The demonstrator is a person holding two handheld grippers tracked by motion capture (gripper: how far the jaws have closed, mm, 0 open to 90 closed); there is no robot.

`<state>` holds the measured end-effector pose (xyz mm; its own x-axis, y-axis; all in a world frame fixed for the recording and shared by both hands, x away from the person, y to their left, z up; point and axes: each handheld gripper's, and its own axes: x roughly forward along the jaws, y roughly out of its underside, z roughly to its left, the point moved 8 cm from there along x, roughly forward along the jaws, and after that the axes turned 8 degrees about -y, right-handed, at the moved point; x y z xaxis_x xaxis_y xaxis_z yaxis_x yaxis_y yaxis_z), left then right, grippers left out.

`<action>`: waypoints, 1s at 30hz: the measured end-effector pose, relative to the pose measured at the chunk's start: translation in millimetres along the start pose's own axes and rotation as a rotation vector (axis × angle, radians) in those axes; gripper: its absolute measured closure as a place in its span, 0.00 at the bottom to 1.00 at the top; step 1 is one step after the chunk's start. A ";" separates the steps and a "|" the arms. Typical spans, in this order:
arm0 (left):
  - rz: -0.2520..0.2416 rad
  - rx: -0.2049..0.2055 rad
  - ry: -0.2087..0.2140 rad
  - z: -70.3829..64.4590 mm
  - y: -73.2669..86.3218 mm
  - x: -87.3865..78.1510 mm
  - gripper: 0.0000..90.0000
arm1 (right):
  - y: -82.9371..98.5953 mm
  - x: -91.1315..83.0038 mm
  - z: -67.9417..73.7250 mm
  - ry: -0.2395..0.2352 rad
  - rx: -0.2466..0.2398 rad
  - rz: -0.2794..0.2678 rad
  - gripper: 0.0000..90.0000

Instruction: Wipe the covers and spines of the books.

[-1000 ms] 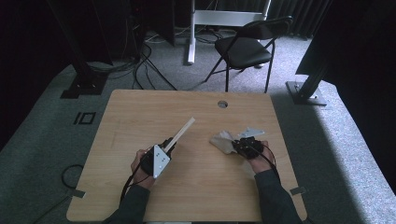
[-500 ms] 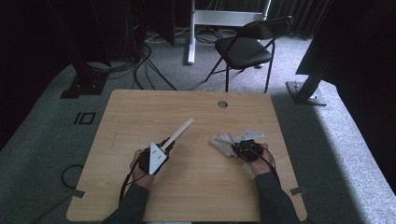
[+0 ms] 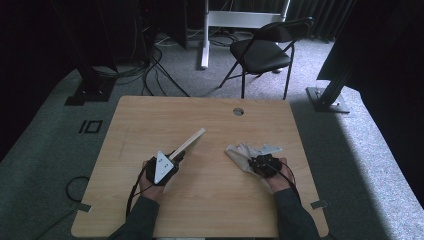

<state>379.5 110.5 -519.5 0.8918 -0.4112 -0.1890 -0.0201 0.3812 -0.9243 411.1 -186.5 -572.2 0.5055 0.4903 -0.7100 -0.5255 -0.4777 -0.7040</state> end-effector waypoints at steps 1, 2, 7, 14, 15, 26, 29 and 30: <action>-0.001 -0.007 0.002 0.6 0.6 0.4 0.87 | 0.7 -0.5 -0.1 0.001 0.001 0.001 0.89; -0.001 -0.007 0.002 0.6 0.6 0.4 0.87 | 0.7 -0.5 -0.1 0.001 0.001 0.001 0.89; 0.002 -0.034 0.012 2.8 3.3 1.1 0.87 | 1.8 -1.5 0.9 -0.003 0.000 0.000 0.88; 0.015 -0.070 0.023 6.0 9.1 2.2 0.87 | 2.0 -2.0 3.9 -0.008 -0.005 -0.002 0.87; 0.015 -0.070 0.023 6.0 9.1 2.2 0.87 | 2.0 -2.0 3.9 -0.008 -0.005 -0.002 0.87; 0.015 -0.113 0.044 7.6 12.5 2.8 0.87 | 6.1 -5.6 3.1 0.008 0.007 -0.015 0.73; 0.015 -0.114 0.046 8.1 12.8 2.8 0.87 | 6.8 -6.4 3.5 0.006 0.006 -0.017 0.71; 0.017 -0.119 0.050 9.0 13.5 2.7 0.86 | 8.5 -7.0 5.3 -0.001 0.005 -0.017 0.70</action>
<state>385.7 122.0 -529.6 0.8672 -0.4475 -0.2184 -0.0911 0.2885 -0.9531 399.5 -190.1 -573.1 0.5137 0.4989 -0.6980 -0.5206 -0.4654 -0.7158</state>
